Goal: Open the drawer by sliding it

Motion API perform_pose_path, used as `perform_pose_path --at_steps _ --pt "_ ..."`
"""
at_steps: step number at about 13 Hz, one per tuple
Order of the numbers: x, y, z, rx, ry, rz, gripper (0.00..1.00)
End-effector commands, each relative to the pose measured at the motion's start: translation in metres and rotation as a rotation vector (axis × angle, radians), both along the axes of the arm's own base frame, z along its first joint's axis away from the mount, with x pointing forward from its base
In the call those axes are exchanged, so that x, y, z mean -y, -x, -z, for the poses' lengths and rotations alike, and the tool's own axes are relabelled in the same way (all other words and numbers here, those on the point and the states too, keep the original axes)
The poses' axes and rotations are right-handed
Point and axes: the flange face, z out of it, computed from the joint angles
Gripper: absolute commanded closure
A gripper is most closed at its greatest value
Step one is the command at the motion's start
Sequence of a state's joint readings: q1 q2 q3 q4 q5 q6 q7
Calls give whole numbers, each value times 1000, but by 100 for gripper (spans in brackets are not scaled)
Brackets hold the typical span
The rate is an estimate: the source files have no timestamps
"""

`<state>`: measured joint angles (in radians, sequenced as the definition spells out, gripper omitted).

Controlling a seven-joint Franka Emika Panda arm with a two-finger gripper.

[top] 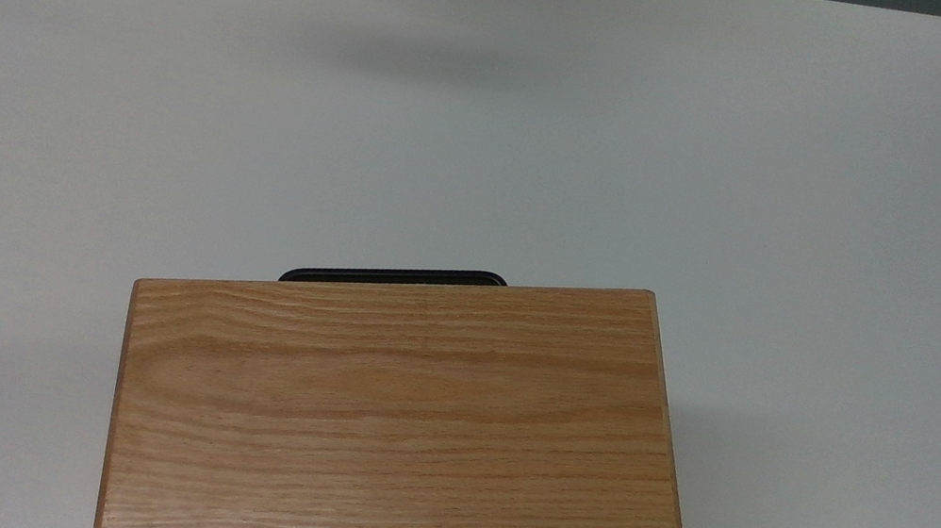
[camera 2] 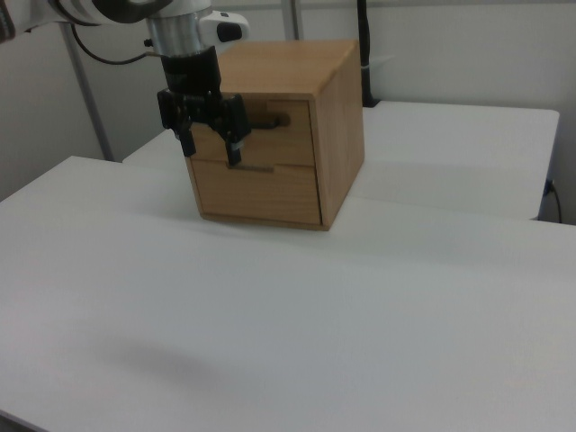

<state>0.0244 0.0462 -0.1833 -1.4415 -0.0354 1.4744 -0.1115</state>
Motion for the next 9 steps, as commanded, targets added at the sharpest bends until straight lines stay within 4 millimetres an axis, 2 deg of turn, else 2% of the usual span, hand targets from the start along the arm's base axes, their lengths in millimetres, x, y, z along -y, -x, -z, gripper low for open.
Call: perform_pose_path --at_steps 1,9 --pt "-3 2 -1 -16 -15 -23 0" --pt "0 6 -5 -11 -14 -15 0"
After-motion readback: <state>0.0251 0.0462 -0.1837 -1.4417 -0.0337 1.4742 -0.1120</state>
